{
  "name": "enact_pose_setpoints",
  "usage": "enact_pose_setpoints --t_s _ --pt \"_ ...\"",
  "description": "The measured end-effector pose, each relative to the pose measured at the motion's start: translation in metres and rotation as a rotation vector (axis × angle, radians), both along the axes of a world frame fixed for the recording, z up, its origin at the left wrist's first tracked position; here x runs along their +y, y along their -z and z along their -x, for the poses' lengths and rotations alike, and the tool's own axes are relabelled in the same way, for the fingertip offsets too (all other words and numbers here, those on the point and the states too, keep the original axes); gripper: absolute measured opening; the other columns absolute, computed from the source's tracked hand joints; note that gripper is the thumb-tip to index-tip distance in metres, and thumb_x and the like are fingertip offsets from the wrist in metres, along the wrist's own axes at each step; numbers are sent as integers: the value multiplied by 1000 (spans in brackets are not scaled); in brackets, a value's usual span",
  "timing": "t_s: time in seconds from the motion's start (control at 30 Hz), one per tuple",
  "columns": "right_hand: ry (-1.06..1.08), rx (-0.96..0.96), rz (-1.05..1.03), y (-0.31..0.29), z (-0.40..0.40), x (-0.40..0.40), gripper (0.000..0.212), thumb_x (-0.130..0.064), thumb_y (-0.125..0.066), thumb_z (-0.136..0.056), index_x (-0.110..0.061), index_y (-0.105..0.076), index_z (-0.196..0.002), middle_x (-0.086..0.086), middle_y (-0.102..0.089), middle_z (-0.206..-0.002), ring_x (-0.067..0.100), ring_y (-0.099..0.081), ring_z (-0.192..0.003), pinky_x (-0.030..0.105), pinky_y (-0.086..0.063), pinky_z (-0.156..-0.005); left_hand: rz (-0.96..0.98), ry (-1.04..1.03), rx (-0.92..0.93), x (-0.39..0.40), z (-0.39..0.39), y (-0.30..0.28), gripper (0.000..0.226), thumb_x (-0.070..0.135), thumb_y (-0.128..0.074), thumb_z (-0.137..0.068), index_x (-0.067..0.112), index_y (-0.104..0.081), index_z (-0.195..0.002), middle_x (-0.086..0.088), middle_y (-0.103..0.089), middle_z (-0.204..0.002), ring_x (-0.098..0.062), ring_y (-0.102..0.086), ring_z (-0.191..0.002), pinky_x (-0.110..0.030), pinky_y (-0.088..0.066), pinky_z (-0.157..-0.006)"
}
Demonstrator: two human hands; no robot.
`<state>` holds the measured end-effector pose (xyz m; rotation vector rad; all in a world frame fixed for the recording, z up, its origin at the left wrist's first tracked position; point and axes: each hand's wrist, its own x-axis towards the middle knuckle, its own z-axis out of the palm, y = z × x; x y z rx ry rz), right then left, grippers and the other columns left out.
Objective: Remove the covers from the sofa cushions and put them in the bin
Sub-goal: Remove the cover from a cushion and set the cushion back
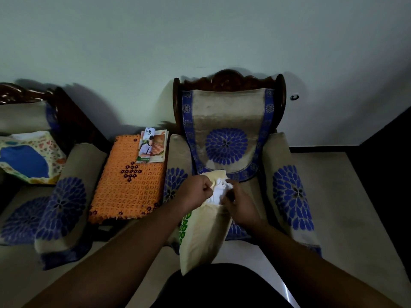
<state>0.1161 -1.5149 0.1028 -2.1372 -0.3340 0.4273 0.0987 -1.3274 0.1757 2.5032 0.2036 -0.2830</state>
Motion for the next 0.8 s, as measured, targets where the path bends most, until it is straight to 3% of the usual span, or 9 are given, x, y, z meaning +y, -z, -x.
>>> enact_pose_setpoints --t_s 0.07,0.17,0.27,0.37,0.5,0.6,0.67,0.73,0.8 --pt "-32 -223 205 6 -8 1 47 -52 -53 -93 -28 -54 -134 2 -56 -123 18 -56 -106 36 -50 -87 141 -59 -32 1 2 -5 15 16 -67 -90 7 -73 -100 -9 -73 -89 -21 -68 -81 -32 -53 -70" --pt "14 -387 130 -4 -21 7 25 -40 -57 -95 -19 -67 -103 2 -61 -111 18 -56 -100 30 -45 -82 248 -108 -91 1 -1 -16 17 18 -63 -97 9 -71 -109 -7 -73 -95 -16 -67 -81 -25 -49 -68" --pt "53 -499 -14 -23 -23 19 19 -32 -55 -97 -21 -61 -84 -2 -62 -84 18 -57 -80 26 -38 -71 -42 -102 -265 1 -4 -22 19 21 -56 -100 13 -70 -109 -6 -72 -98 -22 -66 -87 -33 -51 -72" --pt "-9 -593 -70 -37 -31 35 17 -23 -54 -92 -16 -66 -81 1 -65 -77 21 -59 -73 38 -46 -65 -475 -23 -435 2 -4 -33 24 21 -46 -96 16 -69 -102 -4 -69 -93 -27 -64 -85 -37 -48 -67" --pt "-84 -645 7 -57 -43 54 1 -19 -68 -88 -20 -68 -88 2 -70 -87 24 -66 -82 39 -49 -74 -545 84 -645 8 -9 -48 31 24 -40 -91 16 -66 -108 -3 -65 -96 -25 -58 -87 -38 -47 -71" --pt "-68 -529 249 -63 -46 72 42 -47 -61 -85 -15 -69 -110 4 -71 -107 26 -69 -98 40 -50 -91 -521 150 -735 16 -16 -60 29 22 -43 -92 16 -65 -109 -4 -62 -95 -26 -57 -86 -39 -47 -71" --pt "6 -489 74 -78 -45 80 41 -46 -49 -85 -15 -70 -100 4 -72 -97 26 -69 -89 42 -53 -85 -511 154 -779 23 -20 -68 27 21 -44 -93 15 -64 -110 -5 -62 -97 -28 -57 -88 -42 -47 -77" --pt "111 -427 -217 -96 -44 83 25 -34 -48 -93 -19 -66 -85 -1 -69 -83 20 -65 -78 38 -51 -75 -545 111 -808 28 -25 -78 25 22 -47 -93 16 -64 -110 -4 -64 -98 -29 -57 -90 -43 -43 -81" --pt "182 -424 -353 -109 -49 86 22 -24 -51 -100 -25 -60 -80 -8 -64 -76 12 -60 -72 34 -48 -69 -580 35 -835 36 -30 -85 22 26 -53 -95 17 -63 -113 -4 -65 -104 -28 -57 -96 -41 -38 -81"
